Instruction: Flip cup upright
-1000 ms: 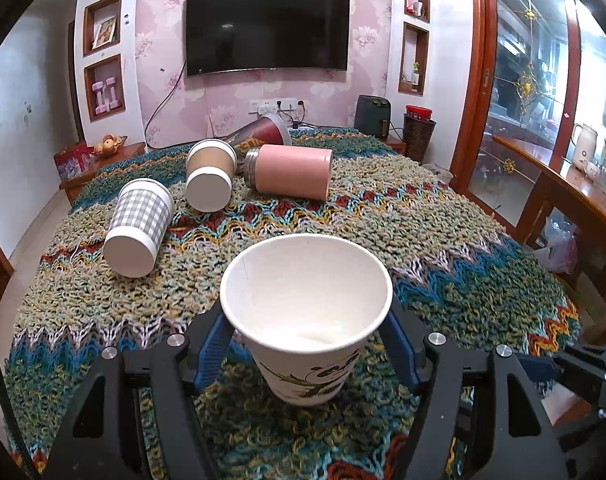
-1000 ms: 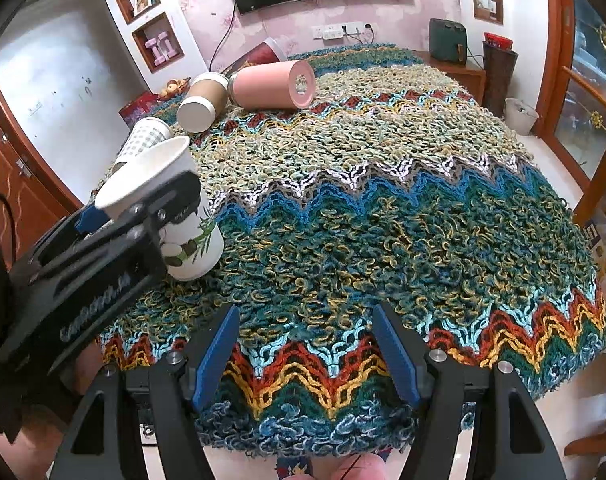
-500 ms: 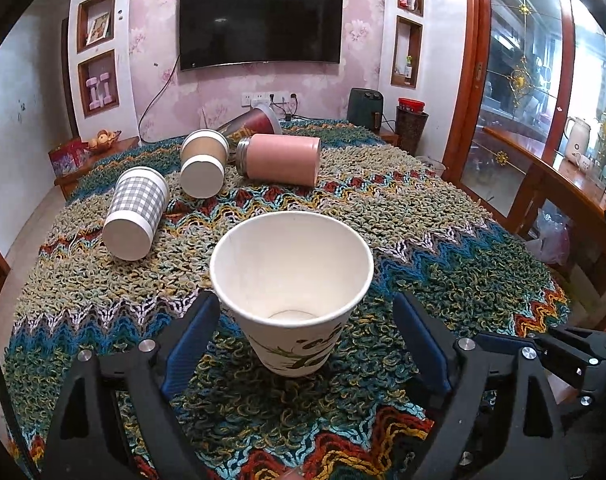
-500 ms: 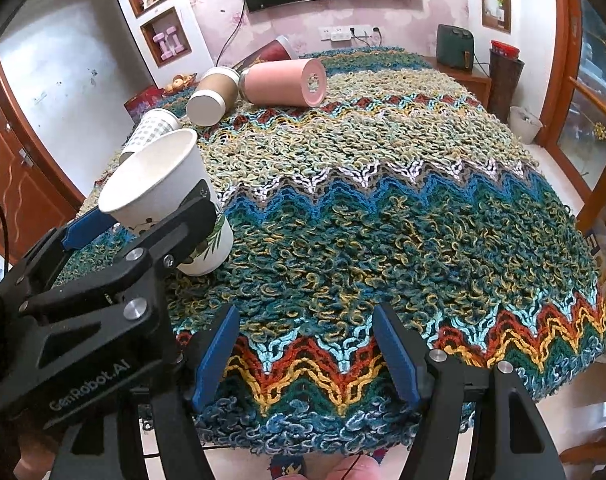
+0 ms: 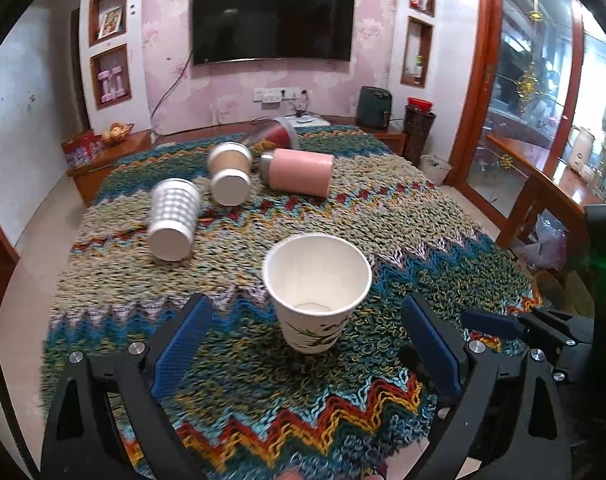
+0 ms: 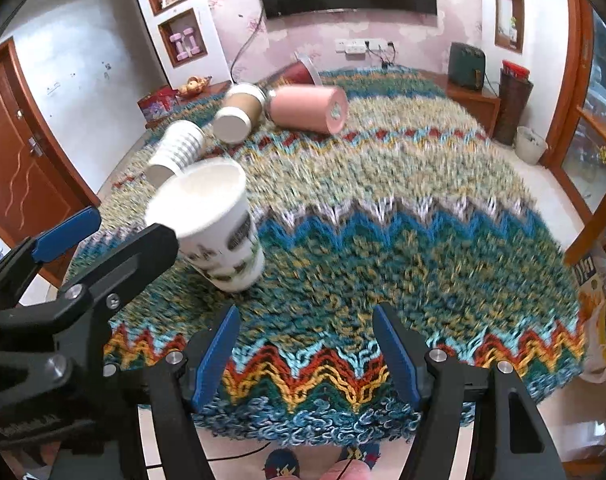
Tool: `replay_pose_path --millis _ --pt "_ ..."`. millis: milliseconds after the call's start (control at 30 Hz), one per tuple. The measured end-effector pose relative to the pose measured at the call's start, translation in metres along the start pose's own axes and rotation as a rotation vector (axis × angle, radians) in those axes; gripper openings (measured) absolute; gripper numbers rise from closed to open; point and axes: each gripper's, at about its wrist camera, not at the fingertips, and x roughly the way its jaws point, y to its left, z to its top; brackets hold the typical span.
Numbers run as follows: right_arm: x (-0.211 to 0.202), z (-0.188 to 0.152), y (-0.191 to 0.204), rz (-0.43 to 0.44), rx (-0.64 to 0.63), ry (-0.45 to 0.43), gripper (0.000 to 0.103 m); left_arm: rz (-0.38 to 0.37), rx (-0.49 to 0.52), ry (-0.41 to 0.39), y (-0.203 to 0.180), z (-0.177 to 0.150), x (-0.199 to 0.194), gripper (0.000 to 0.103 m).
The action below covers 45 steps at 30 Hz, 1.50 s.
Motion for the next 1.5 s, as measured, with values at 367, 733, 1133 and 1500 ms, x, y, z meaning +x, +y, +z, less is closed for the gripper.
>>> replay_pose_path --millis 367,733,1133,1500 --pt "-0.075 0.057 0.025 -0.015 -0.034 -0.034 0.07 0.055 -0.116 0.142 0.026 0.06 -0.053 0.096" --pt "-0.125 0.108 0.041 -0.047 -0.049 -0.032 0.07 0.098 -0.203 0.236 0.042 0.106 -0.076 0.097" --pt "-0.14 0.149 0.05 -0.045 -0.096 0.012 0.07 0.182 -0.236 0.248 0.038 0.139 -0.099 0.097" --pt "-0.144 0.16 0.047 -0.06 -0.12 0.019 0.07 0.212 -0.269 0.258 0.038 0.147 -0.102 0.097"
